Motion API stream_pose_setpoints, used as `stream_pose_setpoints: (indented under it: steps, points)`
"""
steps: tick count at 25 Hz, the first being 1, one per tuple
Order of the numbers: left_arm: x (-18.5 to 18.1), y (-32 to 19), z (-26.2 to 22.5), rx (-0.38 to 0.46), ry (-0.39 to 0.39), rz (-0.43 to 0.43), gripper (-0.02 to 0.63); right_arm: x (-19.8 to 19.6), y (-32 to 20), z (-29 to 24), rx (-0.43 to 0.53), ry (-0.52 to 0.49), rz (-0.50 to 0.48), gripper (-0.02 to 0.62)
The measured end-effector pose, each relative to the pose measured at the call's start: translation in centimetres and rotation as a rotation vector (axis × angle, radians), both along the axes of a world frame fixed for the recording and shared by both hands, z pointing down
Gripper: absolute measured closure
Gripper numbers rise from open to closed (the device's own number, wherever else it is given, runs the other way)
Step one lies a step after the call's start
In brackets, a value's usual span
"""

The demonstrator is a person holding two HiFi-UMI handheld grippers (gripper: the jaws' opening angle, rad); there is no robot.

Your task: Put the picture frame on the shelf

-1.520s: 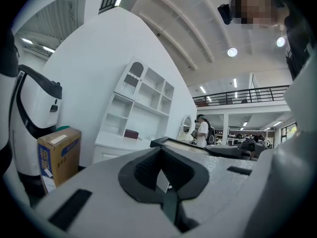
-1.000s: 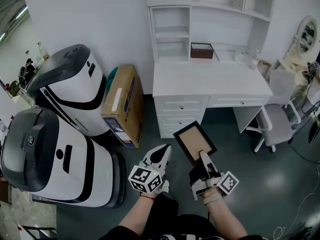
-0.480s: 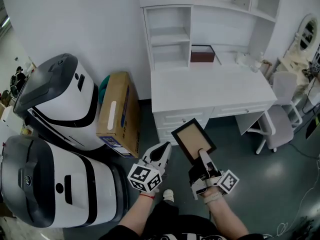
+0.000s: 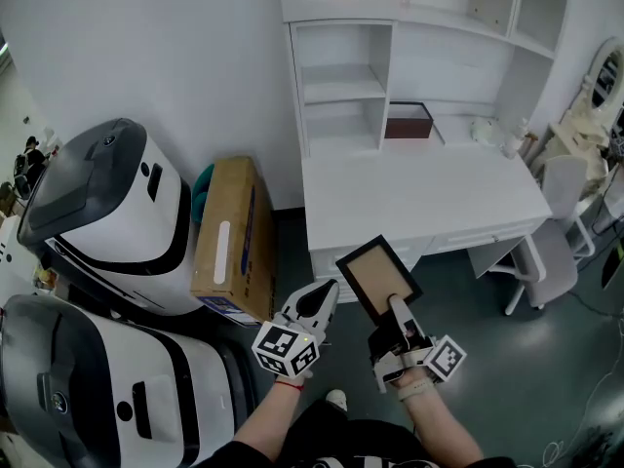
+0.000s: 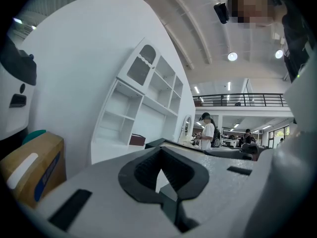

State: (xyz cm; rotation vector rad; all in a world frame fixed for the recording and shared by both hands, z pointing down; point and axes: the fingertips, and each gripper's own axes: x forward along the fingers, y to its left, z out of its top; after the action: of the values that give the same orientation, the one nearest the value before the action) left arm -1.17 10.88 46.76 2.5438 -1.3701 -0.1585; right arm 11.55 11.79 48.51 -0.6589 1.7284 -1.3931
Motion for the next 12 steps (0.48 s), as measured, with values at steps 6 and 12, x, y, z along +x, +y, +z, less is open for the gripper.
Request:
stream_pose_setpoints:
  steps: [6,12]
  points:
    - [-2.2,-2.6,0.1,0.0,0.019,-0.003,0.603,-2.6,-2.4,0.2,-0.006,-0.007,-0.017,0.545]
    - [-3.7,-4.6,1.2,-0.01,0.035,-0.016,0.603,-4.2,-4.9,1.1,-0.016,-0.008,-0.033,0.545]
